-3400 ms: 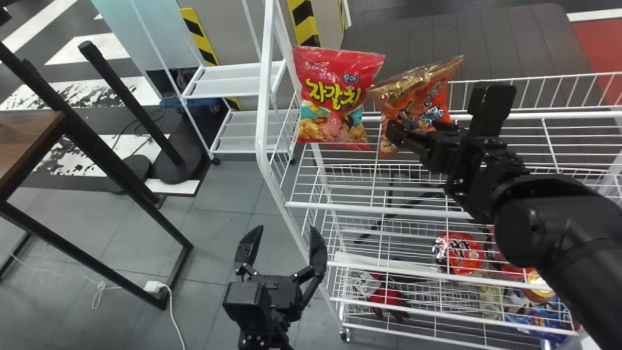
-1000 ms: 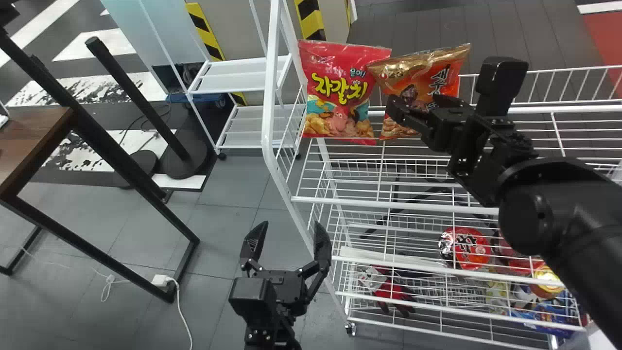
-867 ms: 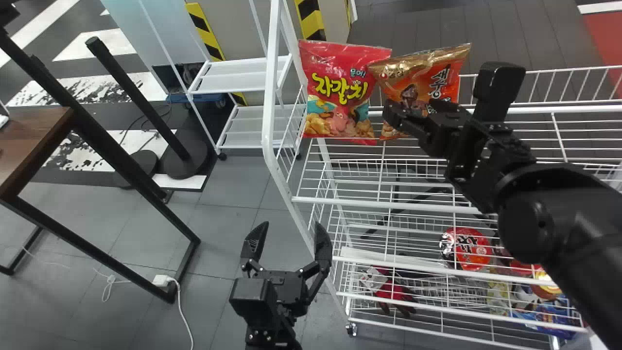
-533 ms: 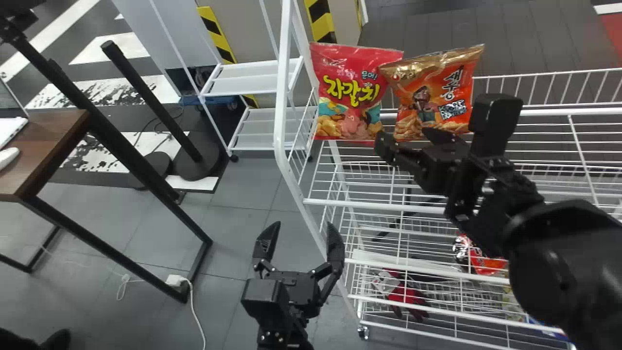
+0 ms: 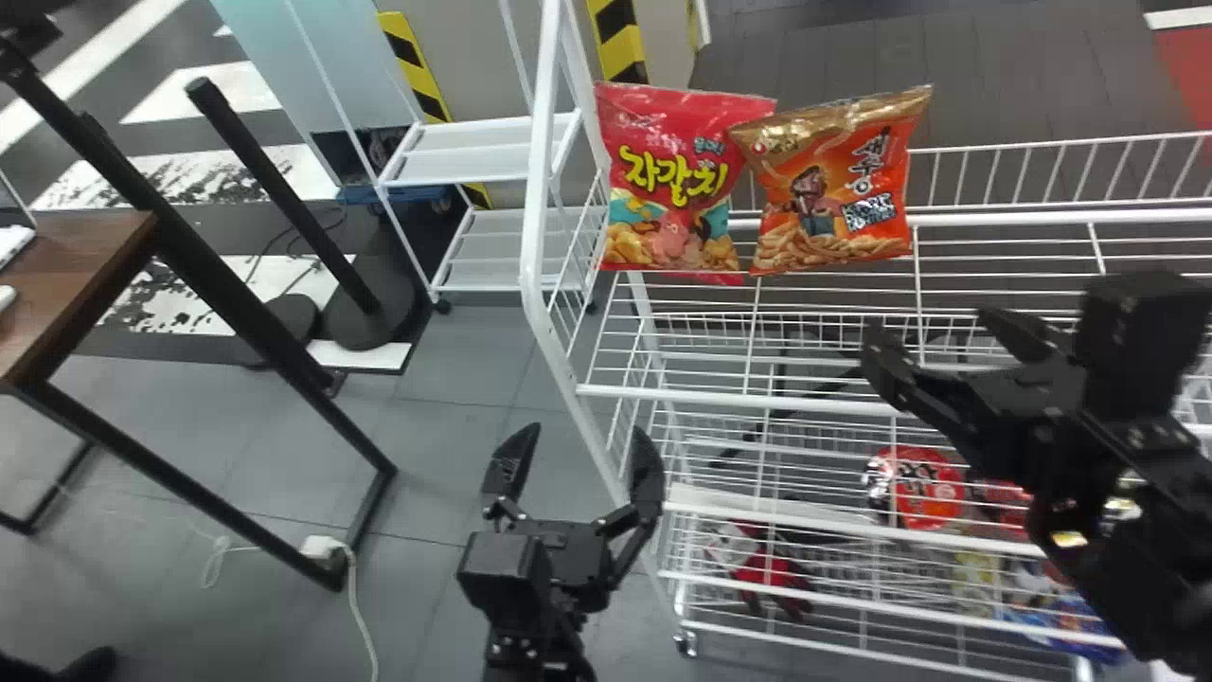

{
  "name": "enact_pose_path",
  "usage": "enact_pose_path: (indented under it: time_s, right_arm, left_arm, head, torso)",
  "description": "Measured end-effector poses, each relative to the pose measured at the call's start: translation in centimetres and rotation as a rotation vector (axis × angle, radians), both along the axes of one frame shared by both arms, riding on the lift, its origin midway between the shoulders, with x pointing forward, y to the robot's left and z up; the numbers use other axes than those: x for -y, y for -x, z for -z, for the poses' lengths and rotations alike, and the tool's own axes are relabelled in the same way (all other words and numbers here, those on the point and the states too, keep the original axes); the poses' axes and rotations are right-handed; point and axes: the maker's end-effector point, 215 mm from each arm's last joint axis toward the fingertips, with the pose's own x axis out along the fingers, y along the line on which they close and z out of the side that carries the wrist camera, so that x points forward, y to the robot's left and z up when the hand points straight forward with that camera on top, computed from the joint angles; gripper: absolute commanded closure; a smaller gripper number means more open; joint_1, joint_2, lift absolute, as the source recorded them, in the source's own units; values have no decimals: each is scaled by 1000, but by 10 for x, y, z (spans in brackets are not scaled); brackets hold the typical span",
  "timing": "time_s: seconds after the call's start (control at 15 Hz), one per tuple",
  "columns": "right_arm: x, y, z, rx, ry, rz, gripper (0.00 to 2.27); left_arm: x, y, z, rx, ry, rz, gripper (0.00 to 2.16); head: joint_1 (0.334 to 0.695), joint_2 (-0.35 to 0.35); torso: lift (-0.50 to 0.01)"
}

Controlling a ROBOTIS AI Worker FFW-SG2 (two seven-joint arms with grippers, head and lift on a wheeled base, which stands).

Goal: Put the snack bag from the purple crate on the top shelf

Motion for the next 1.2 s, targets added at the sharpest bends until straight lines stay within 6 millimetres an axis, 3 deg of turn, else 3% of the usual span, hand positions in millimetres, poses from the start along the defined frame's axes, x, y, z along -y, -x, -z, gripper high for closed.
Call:
enact_pose_path:
  time_s: [0.2, 0.47, 0.6, 0.93, 1.2]
  right_arm:
    - [51, 30, 7, 39, 13, 19, 134]
    - [92, 69, -14, 208, -6, 26, 130]
    - [109, 84, -16, 231, 8, 64, 134]
    - [130, 96, -13, 230, 49, 150, 100]
    - [131, 97, -7, 204, 50, 155, 100]
  left_arm:
    - [2, 0, -1, 1, 0, 1, 107]
    - [8, 0, -5, 6, 14, 3, 110]
    - [11, 2, -5, 5, 19, 5, 117]
    - [14, 7, -7, 5, 23, 3, 124]
    - [14, 11, -8, 6, 22, 0, 124]
  head:
    - [695, 169]
    - [695, 113]
    - [695, 77]
    - [695, 42]
    - [695, 40]
  torso:
    - [-1]
    - [-1]
    - [-1]
    - [-1]
    - [-1]
